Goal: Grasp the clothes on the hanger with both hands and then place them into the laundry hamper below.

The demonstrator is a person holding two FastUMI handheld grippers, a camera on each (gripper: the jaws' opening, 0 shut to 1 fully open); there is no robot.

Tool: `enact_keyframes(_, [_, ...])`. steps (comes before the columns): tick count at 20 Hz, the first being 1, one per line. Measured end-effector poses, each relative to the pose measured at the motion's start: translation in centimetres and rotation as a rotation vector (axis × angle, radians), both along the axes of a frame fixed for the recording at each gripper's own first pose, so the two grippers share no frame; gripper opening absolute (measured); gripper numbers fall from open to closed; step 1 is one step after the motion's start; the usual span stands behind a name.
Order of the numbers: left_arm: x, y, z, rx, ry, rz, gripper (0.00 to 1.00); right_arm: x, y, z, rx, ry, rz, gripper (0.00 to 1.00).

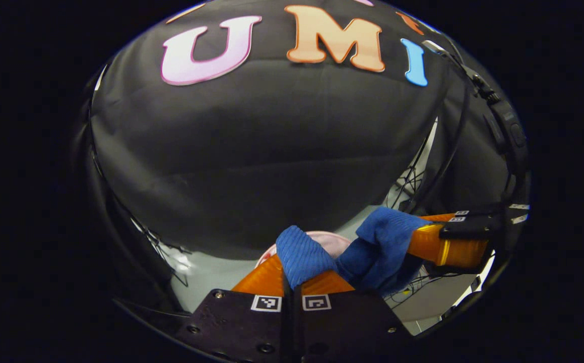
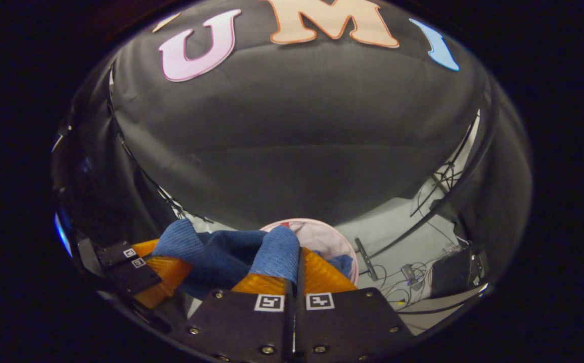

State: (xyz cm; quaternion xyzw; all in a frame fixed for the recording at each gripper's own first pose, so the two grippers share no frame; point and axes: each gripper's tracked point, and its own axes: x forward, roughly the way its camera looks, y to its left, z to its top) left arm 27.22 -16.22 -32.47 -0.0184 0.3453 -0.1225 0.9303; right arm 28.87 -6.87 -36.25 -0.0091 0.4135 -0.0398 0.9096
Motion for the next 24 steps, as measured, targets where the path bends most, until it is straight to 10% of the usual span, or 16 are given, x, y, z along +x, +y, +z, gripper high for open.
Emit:
enact_keyframes(16, [-3.8, 0.1, -9.3, 0.019, 0.286, -0.128, 0.02, -1.2, 1.1, -9.5, -0.081, 0.215, 0.089, 0.02])
enact_keyframes(24, [-4.3, 1.6, -9.7, -0.003, 0.344, -0.044, 0.04, -2.0, 1.1, -10.0, -0.066, 0.254, 0.107, 0.02])
